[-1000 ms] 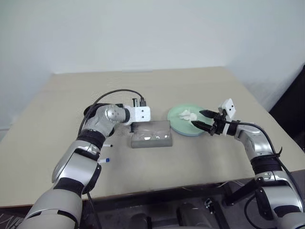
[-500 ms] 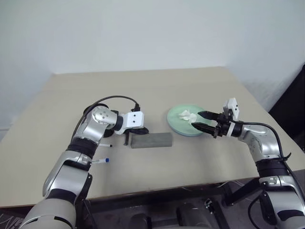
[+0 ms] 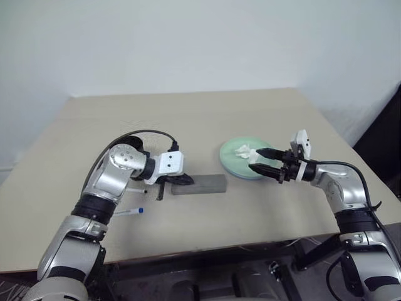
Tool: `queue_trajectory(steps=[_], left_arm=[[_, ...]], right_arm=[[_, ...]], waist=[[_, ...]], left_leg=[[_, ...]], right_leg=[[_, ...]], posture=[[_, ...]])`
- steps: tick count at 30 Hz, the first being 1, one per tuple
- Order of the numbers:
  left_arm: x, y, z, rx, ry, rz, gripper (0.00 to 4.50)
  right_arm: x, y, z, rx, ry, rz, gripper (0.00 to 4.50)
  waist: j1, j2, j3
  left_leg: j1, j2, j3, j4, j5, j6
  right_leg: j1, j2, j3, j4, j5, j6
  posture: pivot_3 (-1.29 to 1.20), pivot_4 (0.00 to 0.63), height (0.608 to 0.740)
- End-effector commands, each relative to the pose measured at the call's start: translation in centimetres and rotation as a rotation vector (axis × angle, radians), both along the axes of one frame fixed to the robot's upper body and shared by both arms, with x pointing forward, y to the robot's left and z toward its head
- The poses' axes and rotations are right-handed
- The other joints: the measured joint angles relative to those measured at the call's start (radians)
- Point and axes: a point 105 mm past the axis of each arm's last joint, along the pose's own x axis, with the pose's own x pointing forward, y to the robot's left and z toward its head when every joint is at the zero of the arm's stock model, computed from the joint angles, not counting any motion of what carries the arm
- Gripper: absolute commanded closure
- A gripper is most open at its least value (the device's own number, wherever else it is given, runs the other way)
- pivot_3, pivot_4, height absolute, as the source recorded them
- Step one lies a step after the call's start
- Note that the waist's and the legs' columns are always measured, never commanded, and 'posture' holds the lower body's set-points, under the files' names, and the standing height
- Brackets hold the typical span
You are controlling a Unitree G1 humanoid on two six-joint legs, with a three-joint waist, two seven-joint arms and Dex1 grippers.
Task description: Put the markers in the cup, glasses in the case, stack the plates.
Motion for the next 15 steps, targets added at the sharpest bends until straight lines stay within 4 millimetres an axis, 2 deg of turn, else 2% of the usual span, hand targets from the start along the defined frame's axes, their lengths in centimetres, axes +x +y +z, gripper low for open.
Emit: queue_trajectory(steps=[1, 4, 8, 15], left_arm=[[-1.2, 2.2, 1.4, 0.049, 0.009, -0.016, 4.46], [-2.8, 5.2, 0.8, 0.183, 0.073, -0.034, 4.46], [-4.3, 9.2, 0.8, 0.316, 0.167, -0.013, 3.29], [-4.9, 13.0, 0.7, 0.445, 0.206, 0.034, 0.84]], right_arm=[[0.2, 0.5, 1.8, 0.001, -0.068, 0.016, 0.68], [0.3, 0.6, 1.6, -0.004, -0.068, 0.016, 0.68], [0.4, 1.0, 1.5, -0.005, -0.067, 0.019, 0.68], [0.4, 1.4, 1.2, -0.002, -0.062, 0.018, 0.68]], waist=[[-0.002, 0.0, 0.0], [-0.005, 0.0, 0.0], [-0.002, 0.0, 0.0], [0.0, 0.0, 0.001]], left_leg=[[0.0, 0.0, 0.0, 0.0, 0.0, 0.0], [0.001, 0.001, 0.0, 0.0, 0.0, 0.0], [0.001, 0.001, -0.001, 0.0, 0.0, 0.0], [0.0, 0.0, -0.001, 0.0, 0.0, 0.0]], right_leg=[[0.0, 0.0, 0.0, 0.0, 0.0, 0.0], [0.0, 0.001, 0.0, 0.001, 0.0, 0.0], [0.0, 0.001, -0.002, 0.001, 0.0, -0.001], [0.0, -0.002, -0.003, -0.001, -0.001, -0.001]], posture=[[0.0, 0.0, 0.74], [0.0, 0.0, 0.74], [0.0, 0.0, 0.74], [0.0, 0.0, 0.74]])
